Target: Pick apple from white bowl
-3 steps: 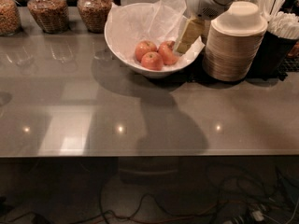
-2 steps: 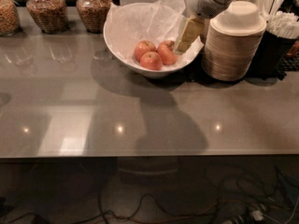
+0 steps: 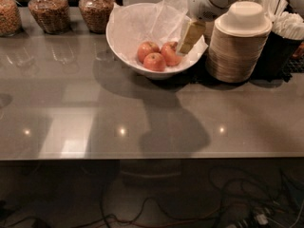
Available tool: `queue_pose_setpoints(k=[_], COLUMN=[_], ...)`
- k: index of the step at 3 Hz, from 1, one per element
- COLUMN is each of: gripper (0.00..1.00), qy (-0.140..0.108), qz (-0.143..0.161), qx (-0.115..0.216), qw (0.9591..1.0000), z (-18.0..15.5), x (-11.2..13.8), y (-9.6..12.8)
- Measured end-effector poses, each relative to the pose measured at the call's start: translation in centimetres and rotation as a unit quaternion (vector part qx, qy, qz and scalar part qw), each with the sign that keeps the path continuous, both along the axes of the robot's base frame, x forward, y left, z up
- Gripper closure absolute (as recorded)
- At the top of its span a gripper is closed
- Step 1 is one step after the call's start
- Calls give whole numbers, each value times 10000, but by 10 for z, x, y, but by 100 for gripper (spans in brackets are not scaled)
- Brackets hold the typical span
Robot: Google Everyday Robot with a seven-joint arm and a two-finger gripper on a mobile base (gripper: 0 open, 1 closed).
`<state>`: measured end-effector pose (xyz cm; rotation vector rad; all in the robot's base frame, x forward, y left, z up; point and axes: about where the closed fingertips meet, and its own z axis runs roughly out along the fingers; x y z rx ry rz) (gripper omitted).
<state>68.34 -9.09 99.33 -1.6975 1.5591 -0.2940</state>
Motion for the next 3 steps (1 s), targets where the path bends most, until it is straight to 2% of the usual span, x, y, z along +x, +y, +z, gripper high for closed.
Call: queue_pose_setpoints(k=[1, 2, 3], gripper=[0, 14, 19], qy=[-70, 12, 199], qz=[38, 82, 102], qx=[-85, -247, -440], qw=[9999, 9997, 9988], z=[-12, -29, -50], x=[21, 37, 45], y=[-2, -3, -5])
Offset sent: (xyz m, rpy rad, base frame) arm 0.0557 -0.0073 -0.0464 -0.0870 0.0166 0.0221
